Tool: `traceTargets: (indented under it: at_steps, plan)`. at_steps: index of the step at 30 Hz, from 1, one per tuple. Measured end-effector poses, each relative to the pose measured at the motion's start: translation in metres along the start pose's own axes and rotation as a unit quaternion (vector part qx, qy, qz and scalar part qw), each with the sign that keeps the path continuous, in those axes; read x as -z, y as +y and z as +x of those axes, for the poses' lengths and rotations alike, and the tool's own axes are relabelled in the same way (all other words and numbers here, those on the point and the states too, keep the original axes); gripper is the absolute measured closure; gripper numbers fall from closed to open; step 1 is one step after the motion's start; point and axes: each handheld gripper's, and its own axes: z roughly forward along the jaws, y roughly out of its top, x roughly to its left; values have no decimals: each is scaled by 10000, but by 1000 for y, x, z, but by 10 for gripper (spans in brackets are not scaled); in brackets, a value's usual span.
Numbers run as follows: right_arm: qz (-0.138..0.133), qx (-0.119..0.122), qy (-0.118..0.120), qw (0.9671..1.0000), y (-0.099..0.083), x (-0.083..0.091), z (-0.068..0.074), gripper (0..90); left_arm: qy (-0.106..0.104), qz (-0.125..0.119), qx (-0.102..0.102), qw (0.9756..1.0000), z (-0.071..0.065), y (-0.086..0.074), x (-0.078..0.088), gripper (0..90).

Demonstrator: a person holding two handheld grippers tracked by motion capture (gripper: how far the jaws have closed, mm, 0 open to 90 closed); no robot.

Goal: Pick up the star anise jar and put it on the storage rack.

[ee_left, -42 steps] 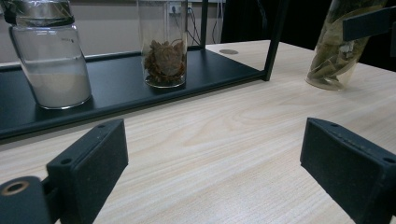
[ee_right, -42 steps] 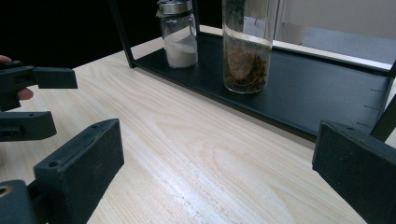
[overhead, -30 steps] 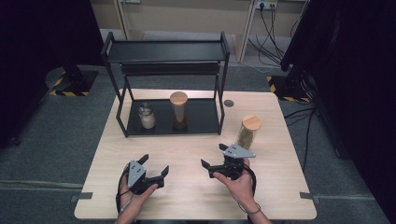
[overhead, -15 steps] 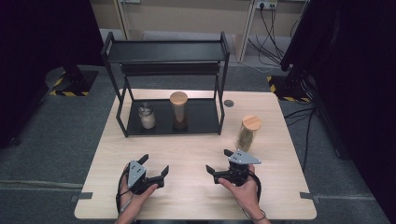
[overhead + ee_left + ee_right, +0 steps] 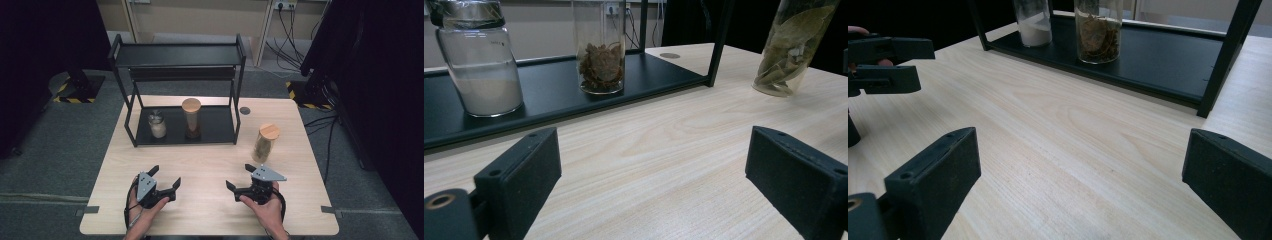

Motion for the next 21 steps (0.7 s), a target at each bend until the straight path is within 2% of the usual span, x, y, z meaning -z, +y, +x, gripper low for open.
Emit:
traceTargets:
  at_steps: [21]
  plan:
    - [35,-137,-174,9997,-16,25,-7,24,5,9,28,10000,0,0,0,70]
